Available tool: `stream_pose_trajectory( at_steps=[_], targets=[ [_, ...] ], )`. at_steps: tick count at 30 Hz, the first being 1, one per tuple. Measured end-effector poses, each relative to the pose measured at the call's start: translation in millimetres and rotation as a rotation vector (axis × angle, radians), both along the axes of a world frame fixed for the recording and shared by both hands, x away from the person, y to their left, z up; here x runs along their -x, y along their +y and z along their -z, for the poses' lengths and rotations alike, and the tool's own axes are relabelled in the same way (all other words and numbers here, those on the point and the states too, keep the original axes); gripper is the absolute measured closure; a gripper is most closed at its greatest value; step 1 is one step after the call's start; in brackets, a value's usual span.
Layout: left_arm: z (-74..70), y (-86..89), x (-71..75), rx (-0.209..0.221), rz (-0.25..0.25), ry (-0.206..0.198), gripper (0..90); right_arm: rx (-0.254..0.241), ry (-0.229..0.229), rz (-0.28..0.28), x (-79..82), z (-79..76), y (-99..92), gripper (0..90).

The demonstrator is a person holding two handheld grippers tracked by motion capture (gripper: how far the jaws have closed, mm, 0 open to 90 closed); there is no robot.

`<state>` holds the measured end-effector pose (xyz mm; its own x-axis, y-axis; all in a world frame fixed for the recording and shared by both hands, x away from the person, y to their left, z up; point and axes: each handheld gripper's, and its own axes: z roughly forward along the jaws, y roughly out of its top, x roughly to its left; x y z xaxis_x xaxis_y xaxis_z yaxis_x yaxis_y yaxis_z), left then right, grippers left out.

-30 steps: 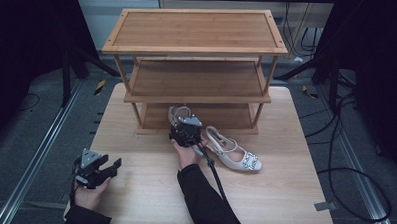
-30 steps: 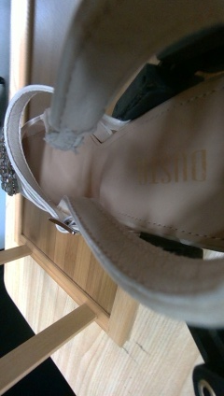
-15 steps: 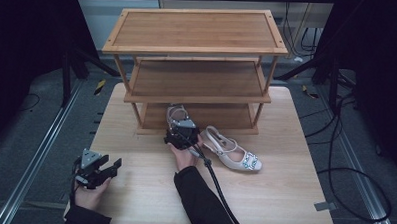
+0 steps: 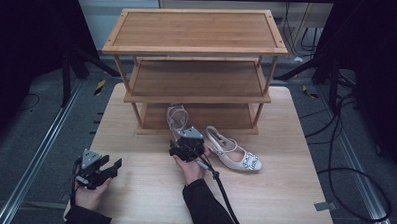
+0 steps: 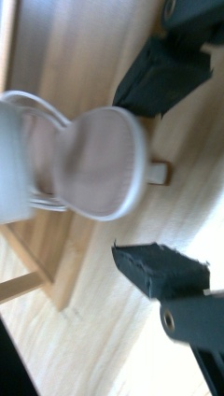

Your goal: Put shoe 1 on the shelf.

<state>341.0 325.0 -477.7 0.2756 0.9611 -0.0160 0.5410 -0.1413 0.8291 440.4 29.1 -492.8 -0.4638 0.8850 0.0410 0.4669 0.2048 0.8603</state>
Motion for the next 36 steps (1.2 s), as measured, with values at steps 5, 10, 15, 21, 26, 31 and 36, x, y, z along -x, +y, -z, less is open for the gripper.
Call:
stream_pose_trajectory(
  at_steps=[5, 10, 15, 21, 26, 31, 36],
  targets=[
    [0.6, -0.1, -0.3, 0.006, 0.0, 0.002, 47.3, 0.035, 0.009, 0.007, -0.8, 4.0, 2.3, 47.5],
    [0.4, 0.3, -0.3, 0.009, 0.003, 0.001, 48.3, 0.056, 0.019, 0.007, -5.8, 9.1, 3.8, 62.9],
    [0.4, 0.5, -0.5, 0.011, 0.004, 0.001, 49.0, 0.057, 0.043, 0.014, -14.1, 13.0, 5.4, 72.7],
    [0.4, 1.2, -0.5, 0.01, 0.002, 0.0, 49.5, 0.053, 0.033, -0.004, -14.0, 13.2, 12.9, 77.5],
    [0.0, 1.5, -0.1, 0.009, 0.003, 0.0, 49.7, 0.009, 0.011, -0.028, -21.3, 3.1, 24.4, 77.7],
    [0.5, 1.8, -0.5, 0.012, 0.003, 0.0, 49.9, -0.02, 0.017, -0.012, -39.6, 0.8, 28.6, 77.8],
    [0.7, 1.9, -0.6, 0.012, 0.003, 0.001, 49.9, -0.043, 0.019, -0.011, -56.3, 3.1, 33.5, 77.4]
  ],
)
